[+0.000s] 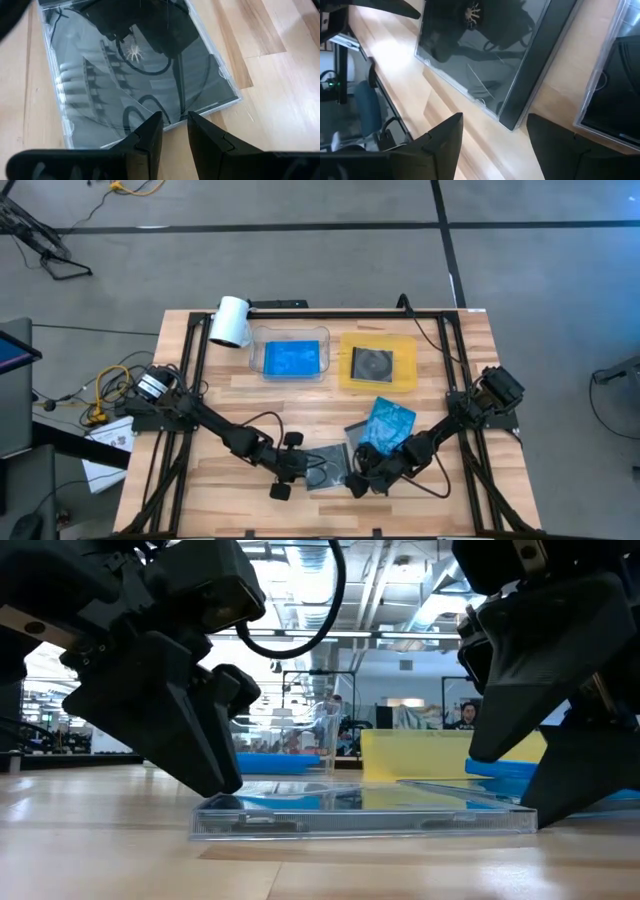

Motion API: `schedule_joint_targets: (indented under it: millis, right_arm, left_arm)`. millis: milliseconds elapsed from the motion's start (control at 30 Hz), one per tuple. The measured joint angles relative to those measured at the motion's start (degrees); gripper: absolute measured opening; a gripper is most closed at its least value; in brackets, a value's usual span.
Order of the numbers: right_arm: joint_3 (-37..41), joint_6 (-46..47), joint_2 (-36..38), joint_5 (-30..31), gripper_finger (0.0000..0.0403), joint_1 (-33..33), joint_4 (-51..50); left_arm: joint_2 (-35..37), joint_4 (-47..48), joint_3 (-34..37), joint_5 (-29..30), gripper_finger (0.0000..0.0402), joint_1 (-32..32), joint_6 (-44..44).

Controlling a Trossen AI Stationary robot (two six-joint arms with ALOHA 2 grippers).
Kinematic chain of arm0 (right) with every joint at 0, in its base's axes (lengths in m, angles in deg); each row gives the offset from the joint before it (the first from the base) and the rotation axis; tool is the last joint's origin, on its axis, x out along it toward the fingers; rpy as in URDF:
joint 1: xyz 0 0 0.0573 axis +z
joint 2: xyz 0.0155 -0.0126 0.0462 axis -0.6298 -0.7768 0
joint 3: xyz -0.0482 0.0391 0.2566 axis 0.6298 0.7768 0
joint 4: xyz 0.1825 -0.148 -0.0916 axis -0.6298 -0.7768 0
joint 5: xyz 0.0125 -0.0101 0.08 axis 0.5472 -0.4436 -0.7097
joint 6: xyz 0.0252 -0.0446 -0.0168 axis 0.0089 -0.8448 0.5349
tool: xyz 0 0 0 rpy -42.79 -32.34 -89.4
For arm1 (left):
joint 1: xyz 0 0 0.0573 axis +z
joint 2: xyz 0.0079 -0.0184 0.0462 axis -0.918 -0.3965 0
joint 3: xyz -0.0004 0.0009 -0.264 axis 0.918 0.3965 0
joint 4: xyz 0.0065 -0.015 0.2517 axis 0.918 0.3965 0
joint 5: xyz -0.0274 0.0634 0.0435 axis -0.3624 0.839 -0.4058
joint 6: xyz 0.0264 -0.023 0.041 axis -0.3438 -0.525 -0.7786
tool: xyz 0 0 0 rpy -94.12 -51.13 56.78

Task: Pick & place jewel cases by type
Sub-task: Put the left black CD case into the yellow bin

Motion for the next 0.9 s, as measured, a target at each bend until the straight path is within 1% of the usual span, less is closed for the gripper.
schedule_joint_targets:
  millis: [200,333,500,567,733,900]
  right_arm:
    - [0.98,0.07,0.02,-0.01,0.0217,0.0,1.85]
    - [1.01,0.07,0.02,-0.22,0.0217,-0.35,2.03]
    - [1.08,0.08,0.0,-0.22,0.0217,-0.44,2.78]
    - [1.08,0.07,0.0,-0.18,0.0217,-0.44,2.8]
    - [1.08,-0.18,0.0,-0.07,0.0217,-0.44,2.82]
    - [1.08,-0.42,-0.02,-0.03,0.0217,-0.4,2.91]
  left_arm:
    - [0.18,-8.48,4.7,0.22,0.0084,-0.26,3.37]
    - [0.2,-12.51,6.58,-0.94,0.0084,-0.19,4.13]
    - [0.2,-12.9,6.7,-3.21,0.0084,-0.33,4.49]
    - [0.2,-12.9,6.7,-3.27,0.0084,-0.33,4.47]
    - [0.2,-12.9,6.7,-1.77,0.0084,-0.46,3.76]
    - [0.16,-12.88,6.7,0.77,0.0084,-0.54,0.74]
